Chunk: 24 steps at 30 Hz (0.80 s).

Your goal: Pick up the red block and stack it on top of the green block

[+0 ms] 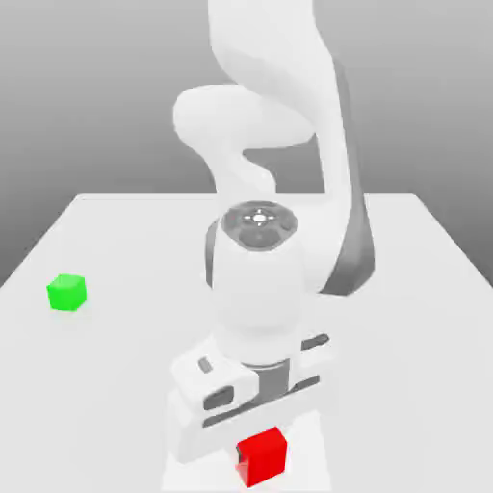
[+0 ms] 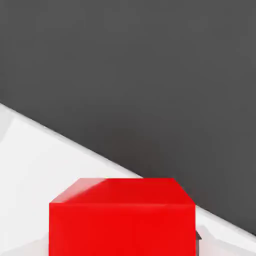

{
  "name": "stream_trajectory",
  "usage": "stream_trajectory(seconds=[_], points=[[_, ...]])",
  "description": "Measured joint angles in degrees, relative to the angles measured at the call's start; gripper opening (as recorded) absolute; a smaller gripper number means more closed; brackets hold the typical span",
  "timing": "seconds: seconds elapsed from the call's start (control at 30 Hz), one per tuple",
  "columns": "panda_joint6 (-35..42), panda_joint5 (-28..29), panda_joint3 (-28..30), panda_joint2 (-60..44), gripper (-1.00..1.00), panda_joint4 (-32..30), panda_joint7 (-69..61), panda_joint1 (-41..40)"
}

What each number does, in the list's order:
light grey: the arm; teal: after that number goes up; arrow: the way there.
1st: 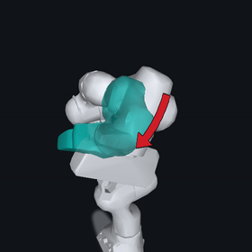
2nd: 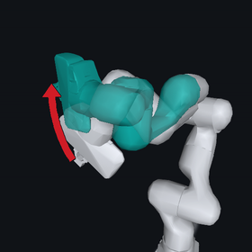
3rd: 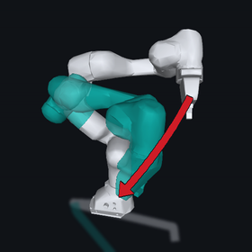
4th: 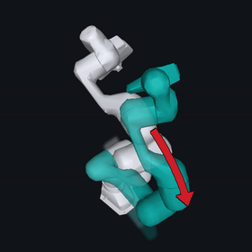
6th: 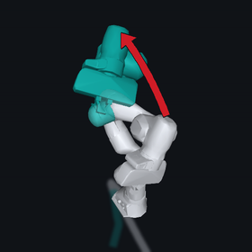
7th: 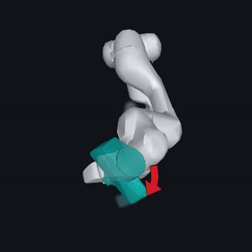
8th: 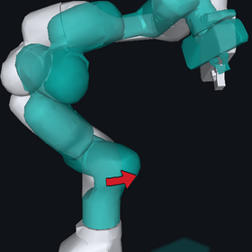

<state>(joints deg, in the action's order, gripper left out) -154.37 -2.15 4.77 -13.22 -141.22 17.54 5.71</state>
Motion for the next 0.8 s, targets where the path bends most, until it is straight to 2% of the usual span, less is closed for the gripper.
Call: stream_trajectory(seconds=[0.17, 0.23, 0.37, 0.5, 0.7, 0.8], points=[[1.7, 5.4, 9.4, 6.8, -1.00, -4.4, 9.3, -6.4], [2.1, 8.2, 13.6, 9.7, -1.00, -6.5, 13.9, -12.5], [2.8, 13.3, 18.2, 15.1, -1.00, -10.6, 23.0, -24.8], [3.1, 16.6, 21.9, 19.8, -1.00, -14.8, 30.5, -32.7], [2.7, 19.4, 29.8, 25.8, -1.00, -21.2, 40.4, -45.6], [1.8, 17.2, 32.3, 25.7, -1.00, -22.6, 40.7, -47.2]])
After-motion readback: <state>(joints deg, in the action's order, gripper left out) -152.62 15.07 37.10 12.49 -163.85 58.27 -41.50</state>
